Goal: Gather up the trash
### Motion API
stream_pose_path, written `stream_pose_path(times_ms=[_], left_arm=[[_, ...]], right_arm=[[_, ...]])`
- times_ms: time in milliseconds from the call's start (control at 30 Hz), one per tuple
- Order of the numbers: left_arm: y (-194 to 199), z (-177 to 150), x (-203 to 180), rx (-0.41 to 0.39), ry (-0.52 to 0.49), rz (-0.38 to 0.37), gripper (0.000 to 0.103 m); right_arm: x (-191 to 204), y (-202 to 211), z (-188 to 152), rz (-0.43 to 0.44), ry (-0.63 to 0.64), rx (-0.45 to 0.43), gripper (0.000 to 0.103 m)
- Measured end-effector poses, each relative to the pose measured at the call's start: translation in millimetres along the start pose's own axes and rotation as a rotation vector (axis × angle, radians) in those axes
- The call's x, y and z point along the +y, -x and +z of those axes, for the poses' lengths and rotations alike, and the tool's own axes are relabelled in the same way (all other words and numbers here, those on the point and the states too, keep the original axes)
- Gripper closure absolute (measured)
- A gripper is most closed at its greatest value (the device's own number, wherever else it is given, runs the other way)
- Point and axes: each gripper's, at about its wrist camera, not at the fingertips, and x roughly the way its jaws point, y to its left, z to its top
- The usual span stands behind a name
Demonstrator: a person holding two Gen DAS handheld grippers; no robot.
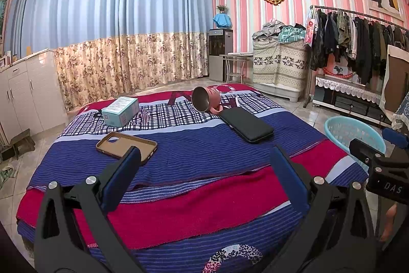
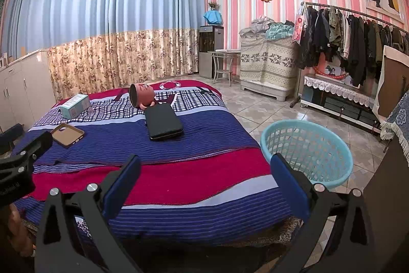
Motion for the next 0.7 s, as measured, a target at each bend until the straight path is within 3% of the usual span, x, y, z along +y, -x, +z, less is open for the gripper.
stream_pose_path(times_ms=[700], left_arm=[[-0.9,-1.2,0.2,0.000,0.001,0.000,0.005]], right_arm=[[1.0,0.0,-1.0,0.000,0.001,-0.001,0.004]])
